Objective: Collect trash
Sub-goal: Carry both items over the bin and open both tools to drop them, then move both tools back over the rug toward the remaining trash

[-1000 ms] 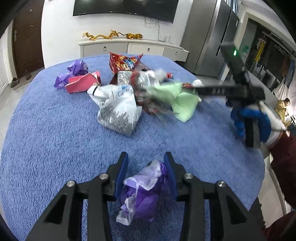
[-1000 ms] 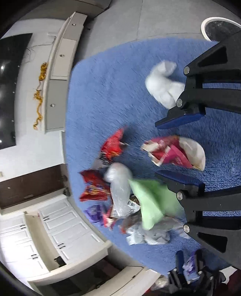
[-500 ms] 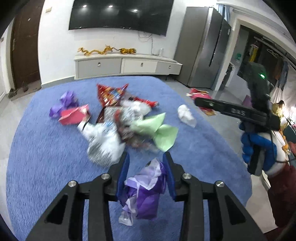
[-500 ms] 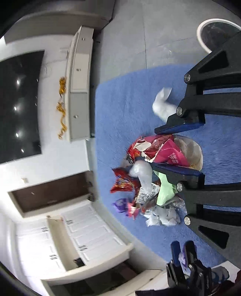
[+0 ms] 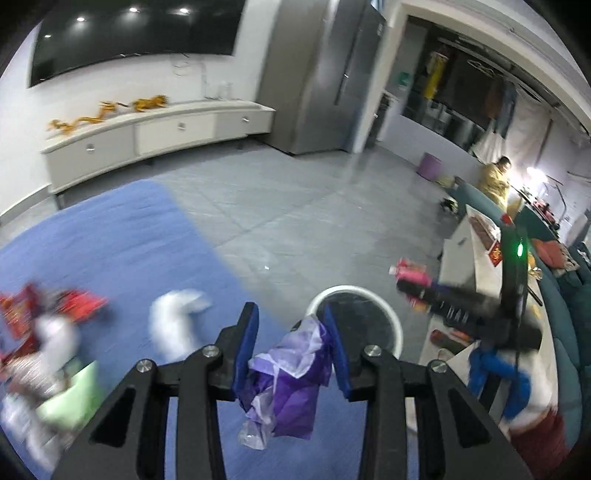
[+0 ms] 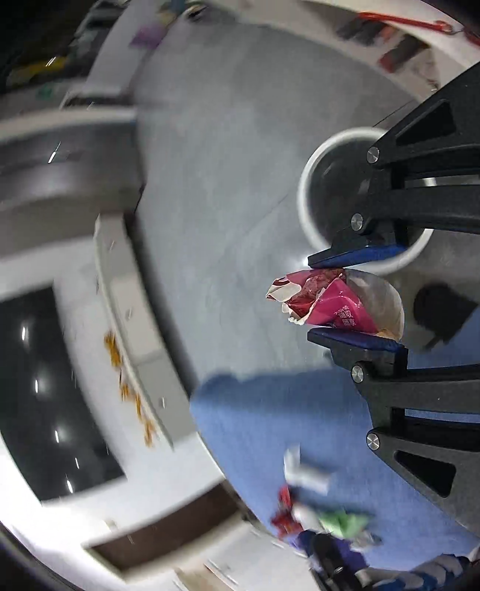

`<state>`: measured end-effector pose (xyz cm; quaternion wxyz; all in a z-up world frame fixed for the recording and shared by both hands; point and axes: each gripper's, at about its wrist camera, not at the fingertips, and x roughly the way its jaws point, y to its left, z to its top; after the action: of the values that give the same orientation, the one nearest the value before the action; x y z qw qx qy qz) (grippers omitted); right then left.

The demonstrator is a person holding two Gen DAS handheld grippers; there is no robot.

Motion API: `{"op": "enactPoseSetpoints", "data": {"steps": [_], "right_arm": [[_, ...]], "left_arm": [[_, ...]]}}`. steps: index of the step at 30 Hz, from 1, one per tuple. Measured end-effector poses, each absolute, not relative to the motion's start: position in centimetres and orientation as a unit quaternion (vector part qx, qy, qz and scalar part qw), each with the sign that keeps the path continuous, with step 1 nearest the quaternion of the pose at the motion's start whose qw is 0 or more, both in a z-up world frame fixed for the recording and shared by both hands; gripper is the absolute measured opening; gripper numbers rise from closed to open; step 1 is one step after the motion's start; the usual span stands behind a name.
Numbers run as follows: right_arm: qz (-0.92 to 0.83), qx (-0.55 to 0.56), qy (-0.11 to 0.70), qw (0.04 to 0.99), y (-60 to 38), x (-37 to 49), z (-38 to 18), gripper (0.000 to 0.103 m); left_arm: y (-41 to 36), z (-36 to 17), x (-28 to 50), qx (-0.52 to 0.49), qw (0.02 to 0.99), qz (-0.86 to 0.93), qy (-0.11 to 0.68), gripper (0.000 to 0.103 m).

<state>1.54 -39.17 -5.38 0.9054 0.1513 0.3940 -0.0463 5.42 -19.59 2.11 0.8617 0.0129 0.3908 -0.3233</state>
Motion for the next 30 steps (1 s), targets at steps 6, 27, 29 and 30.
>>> {"op": "enactPoseSetpoints", "data": {"steps": [6,27,29,30], "right_arm": [[-0.097,0.205,0.427,0.875,-45.1,1.7,-9.4,0.031],[-0.169,0.237,0.419,0.860,-48.7,1.6,-11.1,0.051],[-0.167,0.228,0.403,0.870,-47.7,1.0,-9.7,0.051],[-0.164,0.222,0.396,0.876,-47.0,0.8,-9.0,0.051]], "left_arm": [[-30.9,-0.4,9.2,0.036,0.833,-0.346,0.430,0.035],[-37.1,-6.1,11.9,0.003,0.811,-0.341,0.475,0.052],[-35.6,-4.6,10.9,-0.001,0.824,-0.336,0.456,0.052],[-35.1,-3.9,10.6,-0.002,0.831,-0.332,0.447,0.052]]}}
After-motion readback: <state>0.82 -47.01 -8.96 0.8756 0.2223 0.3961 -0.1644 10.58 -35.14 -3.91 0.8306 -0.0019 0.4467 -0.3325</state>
